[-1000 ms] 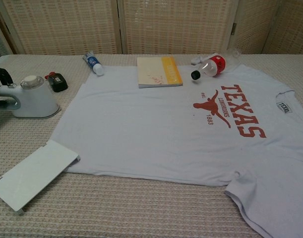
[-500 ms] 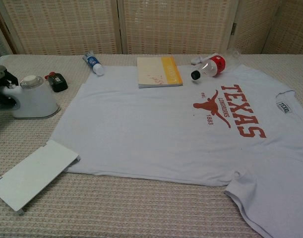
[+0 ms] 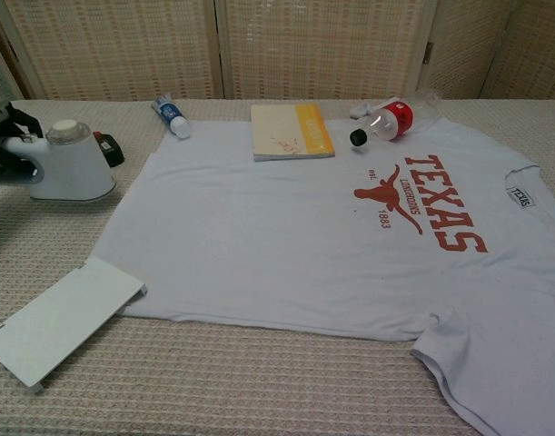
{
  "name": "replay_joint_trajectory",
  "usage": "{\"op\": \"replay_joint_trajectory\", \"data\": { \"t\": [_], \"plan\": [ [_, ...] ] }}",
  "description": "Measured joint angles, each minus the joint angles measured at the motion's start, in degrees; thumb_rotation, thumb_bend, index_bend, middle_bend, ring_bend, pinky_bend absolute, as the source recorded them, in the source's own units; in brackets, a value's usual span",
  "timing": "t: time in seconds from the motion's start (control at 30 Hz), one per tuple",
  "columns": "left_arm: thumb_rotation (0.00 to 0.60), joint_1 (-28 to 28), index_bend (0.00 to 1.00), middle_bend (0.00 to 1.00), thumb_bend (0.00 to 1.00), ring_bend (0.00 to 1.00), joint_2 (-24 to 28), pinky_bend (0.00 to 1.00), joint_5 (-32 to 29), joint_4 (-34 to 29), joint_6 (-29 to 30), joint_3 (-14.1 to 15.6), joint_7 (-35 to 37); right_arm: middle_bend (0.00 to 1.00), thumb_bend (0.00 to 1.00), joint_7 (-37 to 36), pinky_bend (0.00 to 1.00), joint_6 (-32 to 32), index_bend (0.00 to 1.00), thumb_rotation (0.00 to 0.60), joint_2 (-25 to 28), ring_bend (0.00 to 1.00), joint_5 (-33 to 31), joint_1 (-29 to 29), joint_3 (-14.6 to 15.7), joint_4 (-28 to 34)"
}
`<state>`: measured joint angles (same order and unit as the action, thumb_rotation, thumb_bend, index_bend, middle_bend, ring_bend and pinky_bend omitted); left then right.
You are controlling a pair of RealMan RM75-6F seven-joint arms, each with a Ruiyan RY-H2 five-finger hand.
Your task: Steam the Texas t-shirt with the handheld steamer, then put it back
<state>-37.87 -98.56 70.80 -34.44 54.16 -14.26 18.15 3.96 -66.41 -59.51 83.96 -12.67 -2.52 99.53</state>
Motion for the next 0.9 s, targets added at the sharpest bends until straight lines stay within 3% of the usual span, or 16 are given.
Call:
{"op": "replay_joint_trajectory", "data": {
  "t": [0.17, 0.3, 0.4, 0.63, 0.9],
  "plan": [
    [0.6, 0.8, 0.9, 1.0, 0.35, 0.89, 1.6, 0.68, 1.7, -2.9, 4.5, 0.0, 3.0, 0.05, 0.73, -1.9, 0.0, 6.4, 0.0, 0.587, -1.3, 0.0, 1.0, -4.2, 0.5, -0.9],
    [0.6, 1.3, 0.9, 1.0, 0.35, 0.89, 3.8, 0.68, 3.3, -8.5, 7.4, 0.1, 3.0, 0.02, 0.85, -5.2, 0.0, 11.1, 0.0, 0.475, -2.7, 0.0, 3.0, -7.6, 1.3, -2.0],
    [0.6, 1.4, 0.9, 1.0, 0.35, 0.89, 5.5, 0.68, 4.4, -14.0, 9.0, 0.3, 1.8, 0.02, 0.87, -8.3, 0.0, 13.4, 0.0, 0.434, -4.2, 0.0, 5.1, -10.0, 2.2, -3.8],
    [0.6, 0.1, 0.9, 1.0, 0.35, 0.89, 8.3, 0.68, 6.8, -27.7, 10.4, 0.6, -5.2, 0.02, 0.87, -12.4, 0.0, 15.2, 0.0, 0.426, -10.1, 0.0, 8.5, -12.4, 4.1, -10.9],
    [0.6, -5.2, 0.9, 1.0, 0.35, 0.89, 5.7, 0.68, 8.2, -33.2, 8.0, 0.5, -13.7, 0.02, 0.87, -15.9, 0.0, 14.4, 0.0, 0.423, -14.6, 0.0, 10.7, -13.3, 6.4, -16.8]
  ]
}}
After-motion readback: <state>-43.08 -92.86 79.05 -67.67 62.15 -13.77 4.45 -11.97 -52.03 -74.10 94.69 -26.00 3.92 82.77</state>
